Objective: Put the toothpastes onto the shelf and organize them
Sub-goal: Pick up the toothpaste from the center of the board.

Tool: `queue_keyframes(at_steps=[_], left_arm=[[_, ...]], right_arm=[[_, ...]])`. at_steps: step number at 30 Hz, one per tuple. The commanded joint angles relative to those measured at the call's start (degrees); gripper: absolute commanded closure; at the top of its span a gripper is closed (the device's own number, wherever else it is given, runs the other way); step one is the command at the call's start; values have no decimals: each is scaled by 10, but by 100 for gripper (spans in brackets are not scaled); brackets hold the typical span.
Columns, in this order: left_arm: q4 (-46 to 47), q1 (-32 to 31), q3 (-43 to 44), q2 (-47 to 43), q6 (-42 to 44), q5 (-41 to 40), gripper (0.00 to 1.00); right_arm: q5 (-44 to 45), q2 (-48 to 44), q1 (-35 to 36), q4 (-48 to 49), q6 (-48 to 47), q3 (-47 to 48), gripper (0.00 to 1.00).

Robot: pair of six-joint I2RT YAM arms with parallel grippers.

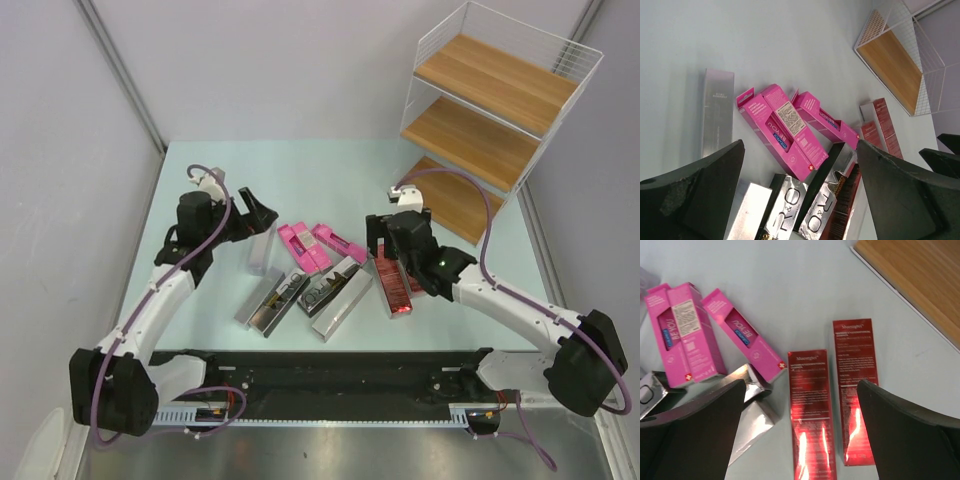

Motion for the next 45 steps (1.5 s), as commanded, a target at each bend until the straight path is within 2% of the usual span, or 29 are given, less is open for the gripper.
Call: queue_keyframes(at_steps=[1,7,16,31,38,45], left_arm=[[25,0,25,9,20,37,0],[50,-26,27,28,17,72,0],[49,-76,55,82,10,75,0],[51,-91,61,104,2,87,0],[53,-91,58,110,0,87,0],[54,-95,57,118,-5,90,0]], right_arm=[[2,-12,-45,-48,10,19,0],[-102,-10,-166,-52,16,-13,3],[-169,56,-180,-48,7,-22,10],[-156,158,-187,-28,30,-22,19],[-134,188,-194,-23,43,-22,31],[-102,210,-197,-14,48,-22,31]])
